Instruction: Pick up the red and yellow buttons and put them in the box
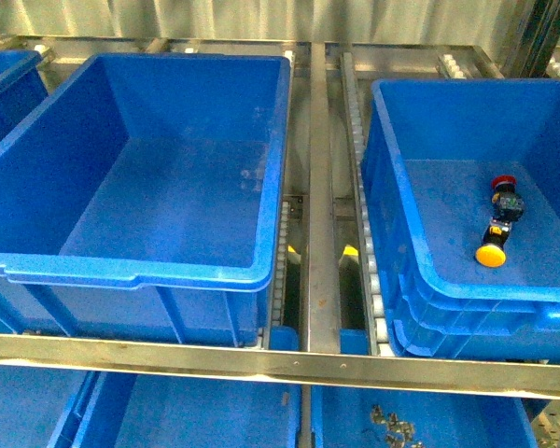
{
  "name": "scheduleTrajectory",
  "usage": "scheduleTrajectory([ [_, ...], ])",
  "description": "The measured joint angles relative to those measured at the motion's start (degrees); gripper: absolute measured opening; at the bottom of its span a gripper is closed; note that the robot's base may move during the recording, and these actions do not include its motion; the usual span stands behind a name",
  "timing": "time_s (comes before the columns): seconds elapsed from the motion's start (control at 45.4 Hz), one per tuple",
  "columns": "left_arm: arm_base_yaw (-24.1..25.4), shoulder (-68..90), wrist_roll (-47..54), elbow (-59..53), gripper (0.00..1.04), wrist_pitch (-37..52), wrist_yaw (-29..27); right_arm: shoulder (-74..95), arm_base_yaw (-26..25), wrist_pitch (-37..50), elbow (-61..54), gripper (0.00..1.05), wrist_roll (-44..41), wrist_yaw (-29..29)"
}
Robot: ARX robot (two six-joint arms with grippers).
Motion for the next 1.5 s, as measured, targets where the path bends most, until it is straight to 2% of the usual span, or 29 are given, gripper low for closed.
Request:
scheduleTrajectory([
  [0.595, 0.0, 0.0, 0.0, 0.0, 0.97, 0.0, 0.0, -11.4, 0.0, -11.3, 0.0, 0.03, 0.0, 0.0],
  [0.727, 0.0, 0.0, 0.0, 0.0, 0.97, 0.0, 0.0, -19.4, 0.0, -20.9, 0.0, 0.03, 0.0, 0.0],
  [1.102, 0.0, 0.0, 0.0, 0.0, 0.97, 0.0, 0.0, -21.2, 0.0, -21.4, 0.0, 0.03, 0.0, 0.0],
  [1.234, 0.0, 0.0, 0.0, 0.0, 0.97, 0.0, 0.0, -21.2, 0.0, -21.4, 0.0, 0.23, 0.0, 0.0],
  [1.41, 0.0, 0.0, 0.0, 0.0, 0.97, 0.0, 0.0, -21.2, 0.0, -21.4, 0.0, 0.63, 0.0, 0.0],
  [1.499, 0.0, 0.0, 0.0, 0.0, 0.97, 0.0, 0.0, -21.2, 0.0, -21.4, 0.0, 0.77, 0.0, 0.0],
])
